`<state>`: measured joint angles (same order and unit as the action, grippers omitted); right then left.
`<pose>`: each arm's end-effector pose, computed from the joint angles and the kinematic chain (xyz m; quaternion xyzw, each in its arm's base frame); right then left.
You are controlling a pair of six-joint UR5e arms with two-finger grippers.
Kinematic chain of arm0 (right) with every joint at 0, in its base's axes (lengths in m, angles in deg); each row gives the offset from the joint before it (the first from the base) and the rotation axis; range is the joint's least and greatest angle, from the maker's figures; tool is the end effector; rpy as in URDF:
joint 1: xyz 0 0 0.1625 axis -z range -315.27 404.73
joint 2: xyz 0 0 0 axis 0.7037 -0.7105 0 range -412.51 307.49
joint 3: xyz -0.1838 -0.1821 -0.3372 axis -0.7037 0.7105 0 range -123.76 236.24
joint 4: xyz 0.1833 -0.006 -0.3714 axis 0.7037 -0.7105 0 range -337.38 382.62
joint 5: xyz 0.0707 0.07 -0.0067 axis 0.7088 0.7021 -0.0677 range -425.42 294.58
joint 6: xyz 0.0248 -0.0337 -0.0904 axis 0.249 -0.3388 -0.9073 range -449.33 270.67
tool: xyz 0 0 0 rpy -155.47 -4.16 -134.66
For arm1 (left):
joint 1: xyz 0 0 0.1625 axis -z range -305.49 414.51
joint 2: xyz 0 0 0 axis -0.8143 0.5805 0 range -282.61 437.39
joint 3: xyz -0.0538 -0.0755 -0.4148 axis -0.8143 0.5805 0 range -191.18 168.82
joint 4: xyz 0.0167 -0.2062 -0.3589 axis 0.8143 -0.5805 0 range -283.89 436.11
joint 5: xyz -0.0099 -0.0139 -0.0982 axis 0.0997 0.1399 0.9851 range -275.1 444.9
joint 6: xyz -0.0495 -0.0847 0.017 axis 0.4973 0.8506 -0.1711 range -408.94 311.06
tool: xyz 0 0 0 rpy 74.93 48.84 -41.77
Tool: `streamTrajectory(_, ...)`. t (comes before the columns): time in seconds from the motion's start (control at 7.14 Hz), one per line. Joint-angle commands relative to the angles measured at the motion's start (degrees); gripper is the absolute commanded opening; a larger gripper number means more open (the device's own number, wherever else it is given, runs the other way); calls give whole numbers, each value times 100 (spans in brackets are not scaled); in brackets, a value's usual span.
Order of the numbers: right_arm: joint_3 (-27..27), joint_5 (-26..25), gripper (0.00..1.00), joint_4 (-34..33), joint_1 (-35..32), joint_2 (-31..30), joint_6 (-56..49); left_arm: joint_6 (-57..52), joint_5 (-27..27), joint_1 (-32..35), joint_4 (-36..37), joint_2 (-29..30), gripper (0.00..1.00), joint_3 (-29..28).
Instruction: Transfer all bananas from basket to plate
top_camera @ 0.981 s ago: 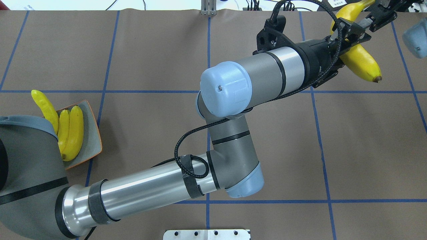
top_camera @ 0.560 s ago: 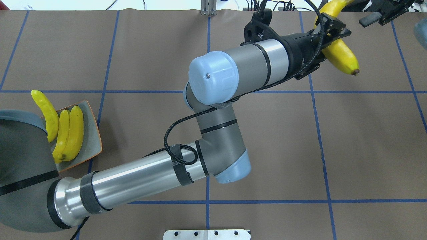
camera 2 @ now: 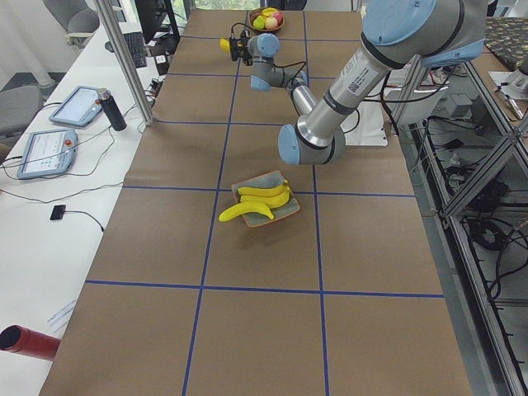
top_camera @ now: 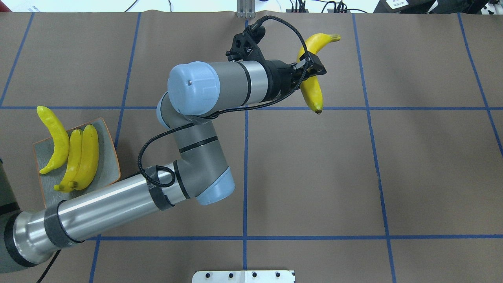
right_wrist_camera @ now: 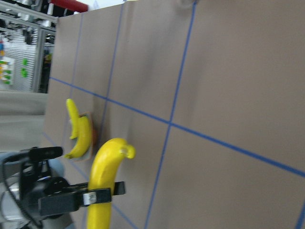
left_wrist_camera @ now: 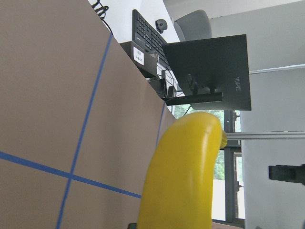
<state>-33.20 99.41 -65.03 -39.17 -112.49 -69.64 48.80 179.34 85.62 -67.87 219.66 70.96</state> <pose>-0.0325 -0.6528 0.3072 0.0816 -0.6182 -0.0750 0.7782 0.5345 -0.4692 0.0351 0.1283 0.7458 -0.1895 0.6256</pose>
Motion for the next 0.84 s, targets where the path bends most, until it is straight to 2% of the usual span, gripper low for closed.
streamTrajectory(0.0,-530,-1895,99,2,5,-65,1153,-1304,13,79,2406,-382,0,1483)
streamTrajectory(0.14,-523,-2207,99,-15,5,-249,1134,-1824,13,158,3227,-679,0,2081)
streamTrajectory(0.28,-523,-2845,99,-33,58,-407,890,-2543,22,315,3992,-1222,0,2783)
streamTrajectory(0.42,-523,-3226,99,-68,197,-617,731,-3263,22,465,4565,-1689,0,3417)
streamTrajectory(0.7,-488,-3326,99,-86,453,-926,711,-4223,22,633,5053,-2533,0,4071)
